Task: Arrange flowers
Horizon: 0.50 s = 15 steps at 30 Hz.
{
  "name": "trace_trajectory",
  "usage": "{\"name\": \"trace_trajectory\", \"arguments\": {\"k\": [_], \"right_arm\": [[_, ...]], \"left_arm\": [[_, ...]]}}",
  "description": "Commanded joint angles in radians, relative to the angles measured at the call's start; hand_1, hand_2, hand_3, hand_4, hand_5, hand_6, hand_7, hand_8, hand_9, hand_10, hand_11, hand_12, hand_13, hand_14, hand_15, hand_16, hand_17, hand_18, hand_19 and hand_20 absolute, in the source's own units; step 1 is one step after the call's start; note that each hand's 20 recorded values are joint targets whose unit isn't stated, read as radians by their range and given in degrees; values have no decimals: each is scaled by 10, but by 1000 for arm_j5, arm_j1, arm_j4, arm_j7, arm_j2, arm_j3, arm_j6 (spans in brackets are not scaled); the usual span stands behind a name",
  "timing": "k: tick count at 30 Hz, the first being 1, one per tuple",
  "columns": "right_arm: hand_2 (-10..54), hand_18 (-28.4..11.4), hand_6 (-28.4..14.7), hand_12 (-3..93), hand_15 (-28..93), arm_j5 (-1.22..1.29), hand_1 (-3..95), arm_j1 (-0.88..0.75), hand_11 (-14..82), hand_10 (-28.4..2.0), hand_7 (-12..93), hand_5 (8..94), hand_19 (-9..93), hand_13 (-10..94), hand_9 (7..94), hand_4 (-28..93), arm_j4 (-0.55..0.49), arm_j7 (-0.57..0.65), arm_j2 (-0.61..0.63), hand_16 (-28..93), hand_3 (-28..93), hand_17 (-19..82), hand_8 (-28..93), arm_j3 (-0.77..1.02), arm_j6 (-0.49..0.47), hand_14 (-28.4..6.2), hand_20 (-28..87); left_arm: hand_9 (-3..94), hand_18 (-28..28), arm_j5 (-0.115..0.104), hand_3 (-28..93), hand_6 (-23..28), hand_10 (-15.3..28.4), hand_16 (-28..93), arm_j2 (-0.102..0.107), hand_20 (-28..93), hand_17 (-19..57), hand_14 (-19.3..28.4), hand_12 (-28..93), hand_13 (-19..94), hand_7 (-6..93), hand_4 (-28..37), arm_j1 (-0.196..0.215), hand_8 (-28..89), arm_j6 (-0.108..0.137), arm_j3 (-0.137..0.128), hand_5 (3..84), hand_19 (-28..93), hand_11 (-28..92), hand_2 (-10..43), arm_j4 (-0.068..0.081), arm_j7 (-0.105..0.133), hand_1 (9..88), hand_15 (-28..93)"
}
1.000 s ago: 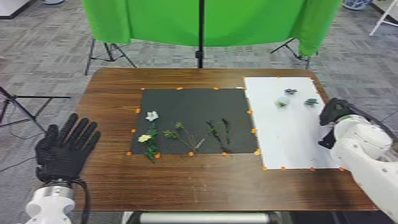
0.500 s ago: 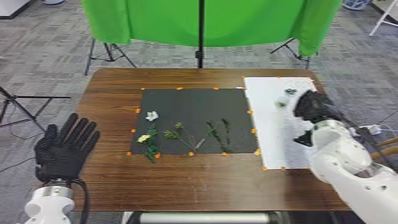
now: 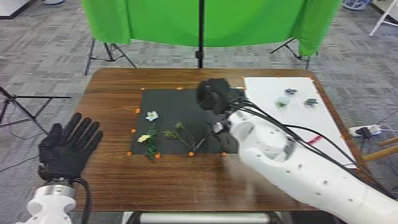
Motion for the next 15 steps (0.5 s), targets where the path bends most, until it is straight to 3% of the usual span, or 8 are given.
{"name": "trace_trajectory", "arguments": {"k": [1,5,6,7,12,15], "right_arm": [[-95,-193,0,391,299,6,632,58,94,-102,317,735,712,679,831,-283,36,7,-134,405,652,278,-7,-85,-19,-68,321],[-95,-193,1,392,303,-3,632,77,97,-101,322,734,712,677,829,-283,102,-5,-180,403,653,278,-12,-116,-8,-68,321],[-95,-194,1,394,305,-5,630,77,98,-101,323,734,712,676,828,-283,82,21,-178,405,656,278,-13,-136,-12,-69,321],[-95,-194,1,395,307,2,629,77,99,-101,324,734,712,676,828,-283,79,30,-182,406,657,278,-14,-141,-27,-69,321],[-95,-194,-4,397,317,-36,620,75,102,-102,327,724,713,664,816,-283,117,60,-206,404,651,279,-21,-169,-24,-71,320],[-95,-194,-6,391,333,-29,617,70,105,-104,329,714,716,651,808,-283,155,57,-220,389,652,279,-32,-166,-33,-72,316]], "left_arm": [[355,118,10,754,92,147,-46,5,120,-35,146,103,266,47,-283,-4,-68,14,6,424,231,161,157,8,-19,290,245],[357,119,6,751,92,148,-47,13,120,-37,147,103,267,47,-283,-7,-68,11,11,424,235,161,158,11,-12,292,247],[357,119,4,751,92,149,-47,14,120,-38,147,103,267,47,-283,18,-68,5,1,424,237,161,158,-5,-9,292,248],[357,122,5,751,92,149,-45,15,126,-39,149,103,268,46,-283,16,-68,3,1,424,250,161,157,-4,-12,291,256],[356,130,4,752,93,151,-46,22,138,-43,154,103,270,46,-283,-21,-67,8,18,424,280,159,154,15,-29,285,278],[356,130,8,751,94,151,-48,23,137,-43,154,103,270,45,-283,-28,-68,8,16,424,280,158,153,19,-37,283,278]]}}
